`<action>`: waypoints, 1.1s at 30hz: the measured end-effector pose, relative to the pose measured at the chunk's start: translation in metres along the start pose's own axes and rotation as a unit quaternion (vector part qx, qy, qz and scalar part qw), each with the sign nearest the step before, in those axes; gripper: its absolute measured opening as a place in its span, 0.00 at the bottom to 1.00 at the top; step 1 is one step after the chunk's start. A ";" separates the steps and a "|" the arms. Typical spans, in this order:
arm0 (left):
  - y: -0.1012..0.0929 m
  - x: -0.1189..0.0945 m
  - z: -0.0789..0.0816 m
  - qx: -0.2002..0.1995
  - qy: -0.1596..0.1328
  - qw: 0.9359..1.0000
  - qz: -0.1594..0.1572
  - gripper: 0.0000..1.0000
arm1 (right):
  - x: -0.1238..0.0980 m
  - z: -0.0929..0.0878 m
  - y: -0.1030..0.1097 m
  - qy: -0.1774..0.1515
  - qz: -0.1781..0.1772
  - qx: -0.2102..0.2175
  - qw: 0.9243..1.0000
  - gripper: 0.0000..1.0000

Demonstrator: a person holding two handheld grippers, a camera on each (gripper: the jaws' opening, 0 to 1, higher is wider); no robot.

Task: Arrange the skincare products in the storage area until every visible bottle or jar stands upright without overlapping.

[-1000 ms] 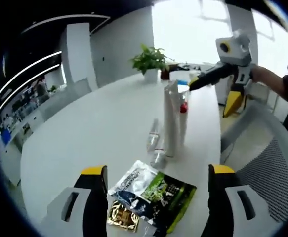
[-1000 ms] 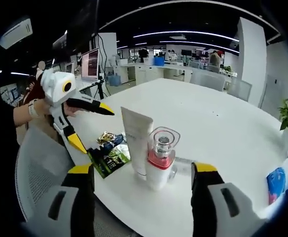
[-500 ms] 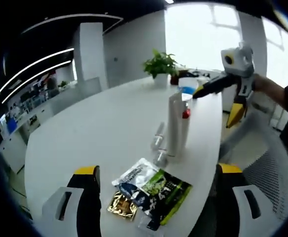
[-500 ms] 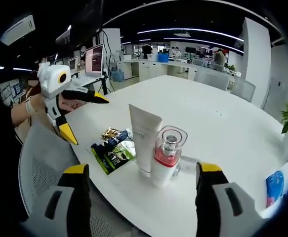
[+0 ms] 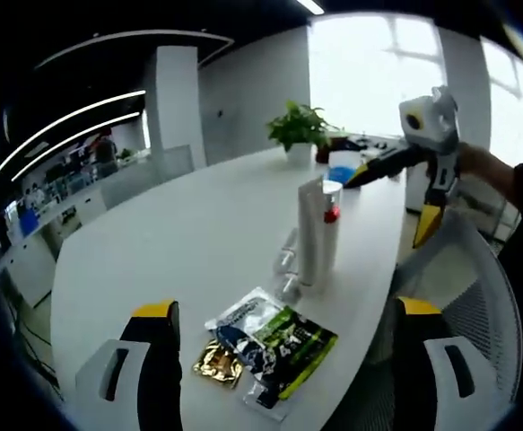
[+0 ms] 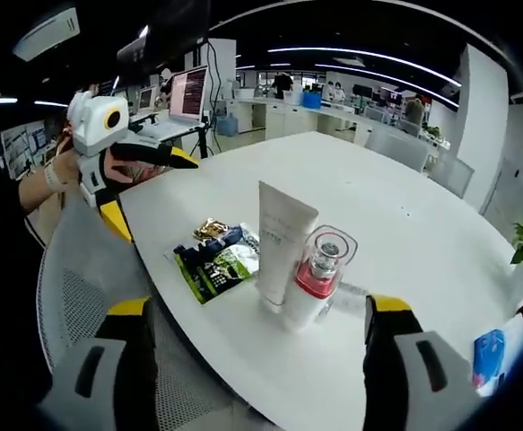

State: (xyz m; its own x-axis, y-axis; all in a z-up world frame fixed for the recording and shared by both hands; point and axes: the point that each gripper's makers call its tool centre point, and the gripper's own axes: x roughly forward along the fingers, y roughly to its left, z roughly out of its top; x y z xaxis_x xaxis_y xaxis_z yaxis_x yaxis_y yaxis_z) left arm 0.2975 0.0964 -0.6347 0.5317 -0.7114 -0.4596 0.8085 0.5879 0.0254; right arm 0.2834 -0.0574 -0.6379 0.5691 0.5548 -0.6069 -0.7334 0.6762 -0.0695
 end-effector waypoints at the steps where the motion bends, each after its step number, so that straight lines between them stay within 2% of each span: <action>1: 0.000 -0.001 0.000 0.000 0.000 1.000 0.001 0.97 | -0.001 -0.001 0.000 0.002 0.000 0.001 1.000 0.99; 6: 0.002 -0.005 -0.002 -0.008 -0.002 1.000 0.010 0.97 | -0.008 -0.003 -0.002 0.003 -0.005 -0.007 1.000 1.00; 11: 0.013 -0.006 -0.008 -0.016 0.007 0.999 0.037 0.97 | -0.011 -0.007 -0.004 0.014 -0.005 -0.014 1.000 1.00; 17: 0.012 -0.009 0.002 -0.025 -0.015 0.999 0.039 0.97 | -0.009 -0.009 -0.011 0.025 -0.003 -0.021 0.999 1.00; 21: 0.019 -0.010 0.000 -0.039 -0.005 0.998 0.052 0.97 | -0.007 -0.009 -0.016 0.024 0.000 -0.026 0.999 1.00; 31: 0.019 -0.007 -0.008 -0.042 0.009 0.998 0.043 0.97 | 0.002 -0.017 -0.034 0.041 0.002 -0.034 0.999 1.00; 33: 0.017 -0.007 -0.004 -0.057 -0.004 0.998 0.036 0.97 | 0.005 -0.020 -0.038 0.047 0.005 -0.032 0.998 1.00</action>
State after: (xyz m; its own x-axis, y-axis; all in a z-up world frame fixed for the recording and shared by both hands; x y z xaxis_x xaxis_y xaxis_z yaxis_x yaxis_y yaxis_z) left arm 0.3069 0.1128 -0.6350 0.5901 -0.6685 -0.4527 0.7341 0.6776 -0.0436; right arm 0.3066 -0.0905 -0.6542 0.5260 0.5119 -0.6792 -0.7630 0.6368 -0.1109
